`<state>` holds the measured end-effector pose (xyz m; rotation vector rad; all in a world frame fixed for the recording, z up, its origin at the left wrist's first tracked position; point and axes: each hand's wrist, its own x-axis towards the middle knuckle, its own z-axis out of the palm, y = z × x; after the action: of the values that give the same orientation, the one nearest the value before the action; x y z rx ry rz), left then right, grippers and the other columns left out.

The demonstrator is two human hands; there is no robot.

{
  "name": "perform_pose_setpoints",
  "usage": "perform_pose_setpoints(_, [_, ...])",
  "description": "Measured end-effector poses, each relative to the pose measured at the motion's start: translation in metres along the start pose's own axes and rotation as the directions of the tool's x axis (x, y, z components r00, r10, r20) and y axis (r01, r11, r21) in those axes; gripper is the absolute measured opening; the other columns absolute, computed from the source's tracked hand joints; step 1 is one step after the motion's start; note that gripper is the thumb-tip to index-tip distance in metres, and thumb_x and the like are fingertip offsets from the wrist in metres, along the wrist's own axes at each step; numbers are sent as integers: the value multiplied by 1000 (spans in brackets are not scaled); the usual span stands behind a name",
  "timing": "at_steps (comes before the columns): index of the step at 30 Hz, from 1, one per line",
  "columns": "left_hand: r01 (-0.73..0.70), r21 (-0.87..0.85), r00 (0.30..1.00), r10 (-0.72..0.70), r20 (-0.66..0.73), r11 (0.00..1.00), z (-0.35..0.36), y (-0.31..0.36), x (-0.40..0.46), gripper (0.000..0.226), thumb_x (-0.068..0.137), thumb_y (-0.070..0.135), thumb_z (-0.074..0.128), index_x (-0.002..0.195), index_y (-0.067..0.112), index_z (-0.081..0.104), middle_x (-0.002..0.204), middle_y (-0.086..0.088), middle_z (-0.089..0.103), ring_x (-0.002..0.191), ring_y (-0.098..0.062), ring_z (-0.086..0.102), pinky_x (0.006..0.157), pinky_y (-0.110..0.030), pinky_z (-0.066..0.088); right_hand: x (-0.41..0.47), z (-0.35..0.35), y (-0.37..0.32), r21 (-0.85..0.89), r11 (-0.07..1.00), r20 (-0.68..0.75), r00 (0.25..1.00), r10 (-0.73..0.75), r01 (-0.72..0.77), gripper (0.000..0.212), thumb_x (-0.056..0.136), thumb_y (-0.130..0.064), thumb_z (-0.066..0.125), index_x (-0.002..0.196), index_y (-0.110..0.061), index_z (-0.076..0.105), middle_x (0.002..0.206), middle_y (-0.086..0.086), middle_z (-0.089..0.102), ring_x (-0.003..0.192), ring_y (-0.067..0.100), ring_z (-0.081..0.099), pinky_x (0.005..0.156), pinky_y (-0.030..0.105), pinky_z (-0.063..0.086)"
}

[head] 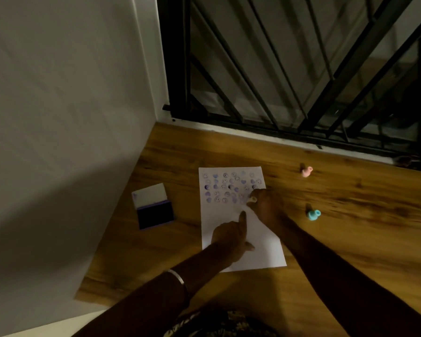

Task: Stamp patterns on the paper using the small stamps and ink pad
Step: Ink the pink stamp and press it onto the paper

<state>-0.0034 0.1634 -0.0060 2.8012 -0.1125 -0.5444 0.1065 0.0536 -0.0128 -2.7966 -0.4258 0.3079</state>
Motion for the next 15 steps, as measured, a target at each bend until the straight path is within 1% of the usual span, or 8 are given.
perform_pose_setpoints(5, [-1,-67,1000,0,-25,998,3,-2,2,84,94,48,50,154,12,3,125,-20,57,111,-32,59,93,-42,48,-6,-3,-2,-11,1000,-10,1000,6,-6,28,85,-29,64,110,-16,64,116,11,66,105,30,61,89,45,52])
perform_pose_setpoints(8, [51,-418,998,-64,-17,907,1,-14,6,58,98,45,42,145,12,31,123,-14,60,111,-29,60,94,-40,49,-18,-7,-4,80,997,-54,998,28,-24,29,87,-31,61,110,-13,65,117,12,66,107,31,61,95,45,49])
perform_pose_setpoints(9, [93,-599,994,-111,7,796,-4,-17,7,45,99,42,43,132,12,46,116,-11,63,104,-26,62,89,-37,51,-23,-10,-5,108,993,-79,995,58,-49,28,88,-33,61,108,-14,66,115,11,67,104,30,63,93,44,50])
perform_pose_setpoints(10, [165,-769,981,-181,65,617,-10,-21,8,30,99,38,46,114,14,55,103,-8,64,90,-22,63,78,-35,52,-28,-14,-7,129,989,-108,991,79,-65,27,87,-34,61,105,-14,66,112,10,69,100,29,64,90,43,52])
perform_pose_setpoints(11, [257,-899,953,-246,175,354,-16,-24,9,17,97,33,49,98,17,56,87,-4,61,74,-18,60,64,-31,51,-33,-19,-8,153,986,-137,986,92,-71,27,87,-35,62,104,-14,67,110,10,70,97,29,65,88,42,53])
perform_pose_setpoints(13, [333,-923,891,-255,375,-192,-29,-31,11,8,93,18,54,86,14,53,73,-3,51,59,-14,51,45,-23,43,-41,-28,-12,213,976,-194,976,97,-55,27,86,-32,65,104,-13,67,111,11,70,97,31,65,86,40,53])
perform_pose_setpoints(14, [304,-876,884,-233,406,-374,-34,-35,12,5,92,12,56,87,11,54,73,-4,51,60,-15,52,42,-22,44,-46,-32,-15,237,971,-212,973,92,-40,27,85,-29,65,106,-12,67,112,12,69,99,31,65,86,39,51])
perform_pose_setpoints(15, [261,-829,890,-209,405,-494,-39,-39,11,3,91,7,57,90,7,54,74,-6,52,62,-16,54,42,-22,47,-50,-35,-18,243,970,-228,970,80,-23,27,85,-28,66,108,-12,67,113,11,69,100,31,65,85,37,50])
